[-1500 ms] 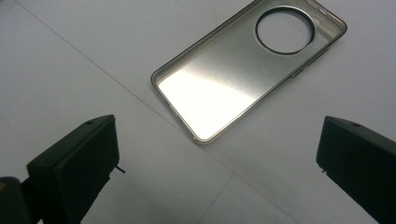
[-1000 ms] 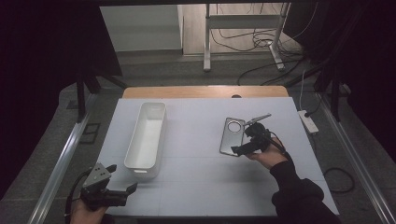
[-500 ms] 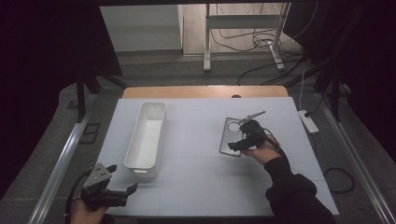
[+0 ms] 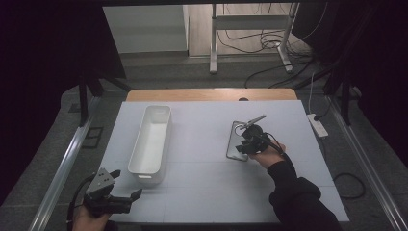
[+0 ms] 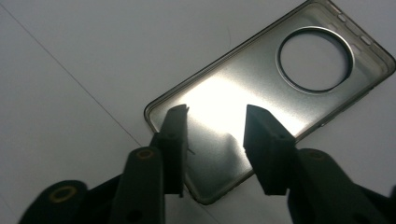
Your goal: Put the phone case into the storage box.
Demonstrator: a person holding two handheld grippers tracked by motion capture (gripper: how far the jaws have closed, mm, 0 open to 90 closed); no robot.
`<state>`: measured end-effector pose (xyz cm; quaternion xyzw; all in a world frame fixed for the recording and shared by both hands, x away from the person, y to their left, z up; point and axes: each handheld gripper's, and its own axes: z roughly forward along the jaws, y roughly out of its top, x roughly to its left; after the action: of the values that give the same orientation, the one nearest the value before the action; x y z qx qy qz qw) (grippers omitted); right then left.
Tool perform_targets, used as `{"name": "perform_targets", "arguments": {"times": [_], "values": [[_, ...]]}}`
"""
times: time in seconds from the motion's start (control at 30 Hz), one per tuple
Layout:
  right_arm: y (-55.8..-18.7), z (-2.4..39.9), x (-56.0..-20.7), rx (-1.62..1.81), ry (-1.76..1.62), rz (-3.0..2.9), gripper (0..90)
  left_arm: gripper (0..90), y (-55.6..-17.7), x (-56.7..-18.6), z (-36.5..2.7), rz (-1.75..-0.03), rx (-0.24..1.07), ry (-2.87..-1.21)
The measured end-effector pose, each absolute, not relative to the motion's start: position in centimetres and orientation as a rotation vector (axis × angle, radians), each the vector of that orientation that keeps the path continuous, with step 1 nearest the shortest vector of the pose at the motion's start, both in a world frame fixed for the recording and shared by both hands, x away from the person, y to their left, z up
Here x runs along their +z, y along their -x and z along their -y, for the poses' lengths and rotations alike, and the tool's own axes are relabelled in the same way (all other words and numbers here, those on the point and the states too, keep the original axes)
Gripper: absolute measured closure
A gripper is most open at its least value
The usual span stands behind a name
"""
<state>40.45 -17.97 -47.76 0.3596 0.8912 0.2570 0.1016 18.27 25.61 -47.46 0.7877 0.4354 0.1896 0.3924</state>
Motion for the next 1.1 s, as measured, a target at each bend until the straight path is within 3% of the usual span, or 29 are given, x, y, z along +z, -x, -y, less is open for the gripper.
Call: {"name": "perform_targets", "arguments": {"times": [0.03,0.13,0.2,1.1], "values": [[-40.4,18.0,-47.8,0.759,-1.062,-2.632,67.6,2.2,-18.3,-47.5,-25.6,-1.104,0.482,-2.002],[-40.4,17.5,-48.2,0.74,-1.03,-2.652,85.6,2.2,-18.3,-47.5,-25.6,-1.103,0.482,-2.002],[-40.5,17.4,-48.4,0.757,-1.039,-2.657,89.5,2.2,-18.2,-47.5,-25.6,-1.102,0.482,-2.003],[-40.0,16.8,-50.3,0.7,-1.047,-2.736,89.7,2.3,-18.3,-47.5,-25.7,-1.096,0.477,-2.0]]}}
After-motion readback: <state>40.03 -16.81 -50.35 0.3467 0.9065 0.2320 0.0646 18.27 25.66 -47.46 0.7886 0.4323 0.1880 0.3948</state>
